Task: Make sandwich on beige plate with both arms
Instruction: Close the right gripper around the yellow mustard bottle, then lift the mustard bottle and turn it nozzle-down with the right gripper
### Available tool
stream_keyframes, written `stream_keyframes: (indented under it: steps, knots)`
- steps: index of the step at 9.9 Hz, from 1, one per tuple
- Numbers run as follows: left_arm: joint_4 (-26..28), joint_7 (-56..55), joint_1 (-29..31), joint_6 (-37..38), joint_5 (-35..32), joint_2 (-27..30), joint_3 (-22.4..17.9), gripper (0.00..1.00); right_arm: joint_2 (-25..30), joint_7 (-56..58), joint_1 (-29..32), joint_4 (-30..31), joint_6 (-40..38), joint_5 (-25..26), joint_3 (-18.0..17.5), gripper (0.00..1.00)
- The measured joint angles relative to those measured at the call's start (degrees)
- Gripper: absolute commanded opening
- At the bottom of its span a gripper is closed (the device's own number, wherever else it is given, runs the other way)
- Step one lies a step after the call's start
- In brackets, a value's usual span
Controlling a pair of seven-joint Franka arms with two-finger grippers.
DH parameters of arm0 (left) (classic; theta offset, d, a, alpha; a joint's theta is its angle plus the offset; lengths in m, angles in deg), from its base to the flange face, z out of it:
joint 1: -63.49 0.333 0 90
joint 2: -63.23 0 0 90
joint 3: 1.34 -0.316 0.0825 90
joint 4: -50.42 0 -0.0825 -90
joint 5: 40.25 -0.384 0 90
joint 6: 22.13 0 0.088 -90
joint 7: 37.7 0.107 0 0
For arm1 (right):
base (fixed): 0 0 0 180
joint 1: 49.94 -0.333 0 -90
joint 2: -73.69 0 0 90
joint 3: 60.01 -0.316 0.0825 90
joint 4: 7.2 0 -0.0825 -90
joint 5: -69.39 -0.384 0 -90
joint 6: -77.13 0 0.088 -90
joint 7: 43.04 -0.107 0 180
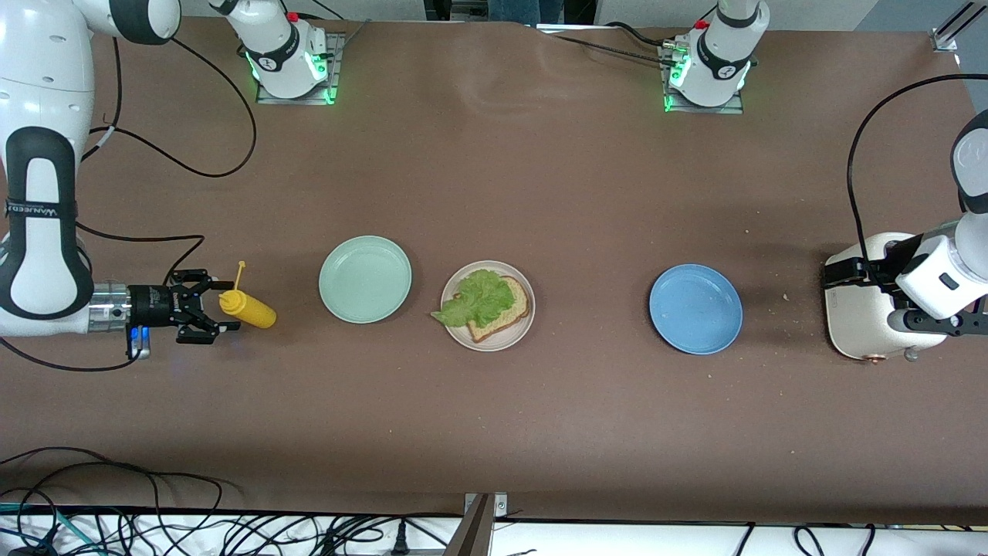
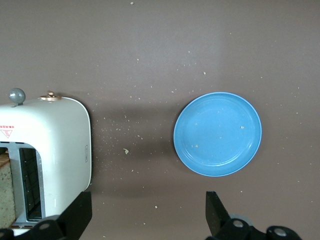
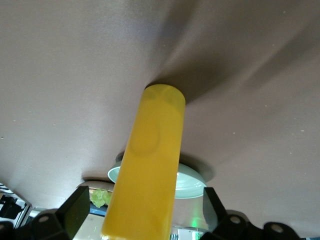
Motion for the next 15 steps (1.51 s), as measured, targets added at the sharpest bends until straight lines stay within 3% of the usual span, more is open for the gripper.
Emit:
stream_keyframes:
  steps: [4,5,12,15]
  knots:
    - [0.04,0.00,0.00,0.00,0.00,-0.11,0.00,1.00,-2.51,2.91,1.11,-0.11,-3.19,-4.52,-0.02,0.08]
    - [0.05,0.00,0.00,0.00,0.00,-0.14,0.00,1.00,-2.75,2.96,1.12,-0.22,-3.67,-4.84,-0.02,0.00]
    - [0.05,0.00,0.00,0.00,0.00,-0.32,0.00,1.00,-1.85,2.14,0.08,-2.37,-5.26,-5.08,-1.21,0.00]
    - [0.05,0.00,0.00,0.00,0.00,-0.38,0.00,1.00,2.13,-7.63,-5.28,-2.90,-0.08,-4.65,-1.21,0.00]
